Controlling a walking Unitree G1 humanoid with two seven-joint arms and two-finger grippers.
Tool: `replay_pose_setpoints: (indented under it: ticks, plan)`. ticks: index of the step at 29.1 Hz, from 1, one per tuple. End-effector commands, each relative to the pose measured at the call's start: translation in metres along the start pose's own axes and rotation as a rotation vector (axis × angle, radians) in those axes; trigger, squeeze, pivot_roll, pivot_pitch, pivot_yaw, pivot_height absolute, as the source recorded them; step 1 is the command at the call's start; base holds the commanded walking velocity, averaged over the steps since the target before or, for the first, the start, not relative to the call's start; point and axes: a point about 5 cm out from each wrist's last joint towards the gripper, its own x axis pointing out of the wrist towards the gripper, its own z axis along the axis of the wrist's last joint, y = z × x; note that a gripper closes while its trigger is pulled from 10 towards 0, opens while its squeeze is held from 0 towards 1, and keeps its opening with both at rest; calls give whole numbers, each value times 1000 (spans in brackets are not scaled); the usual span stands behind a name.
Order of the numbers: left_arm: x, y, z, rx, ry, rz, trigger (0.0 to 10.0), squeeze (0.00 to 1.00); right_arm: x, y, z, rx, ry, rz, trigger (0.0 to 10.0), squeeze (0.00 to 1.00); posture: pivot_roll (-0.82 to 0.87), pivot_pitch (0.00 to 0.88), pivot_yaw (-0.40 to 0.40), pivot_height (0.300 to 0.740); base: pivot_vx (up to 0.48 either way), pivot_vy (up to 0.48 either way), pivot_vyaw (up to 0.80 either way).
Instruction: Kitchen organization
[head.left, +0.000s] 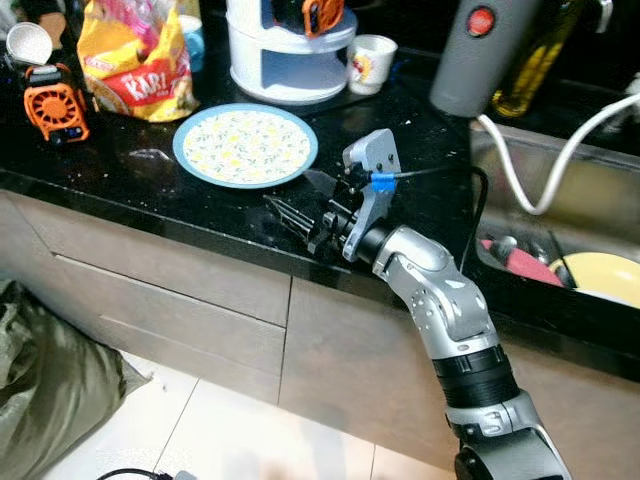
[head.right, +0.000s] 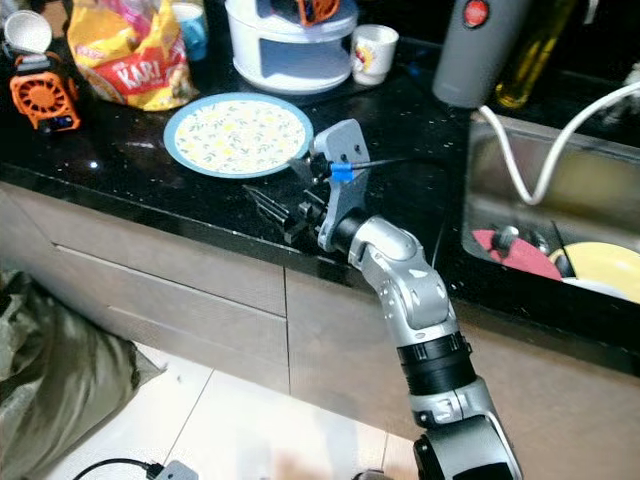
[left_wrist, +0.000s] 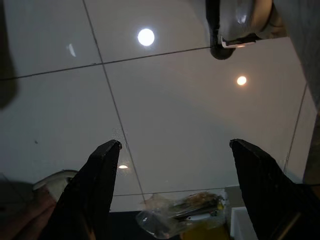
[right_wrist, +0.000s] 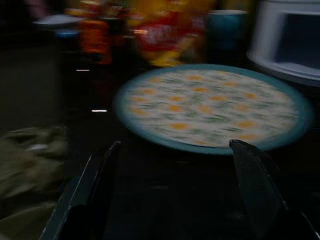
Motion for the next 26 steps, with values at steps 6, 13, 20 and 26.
replay_pose_setpoints:
  ticks: [6, 13, 20, 26]
  plan:
    - [0, -1, -9, -9, 3, 0, 10000, 0, 3, -6, 3, -130, 7, -65, 10000, 0, 71, 91, -53, 740, 0, -74, 0]
    - [0, 3, -11, -12, 3, 49, 10000, 0, 8, -5, 4, -201, 18, -75, 10000, 0, 73, 94, -55, 740, 0, -357, 0]
    - [-1, 4, -12, -10, 7, 52, 10000, 0, 10, -5, 5, -227, 12, -85, 10000, 0, 71, 95, -53, 740, 0, 0, 0]
    - [0, -1, -16, -3, 18, 41, 10000, 0, 15, 14, 5, -351, 7, 61, 10000, 0, 71, 96, -53, 740, 0, 0, 0]
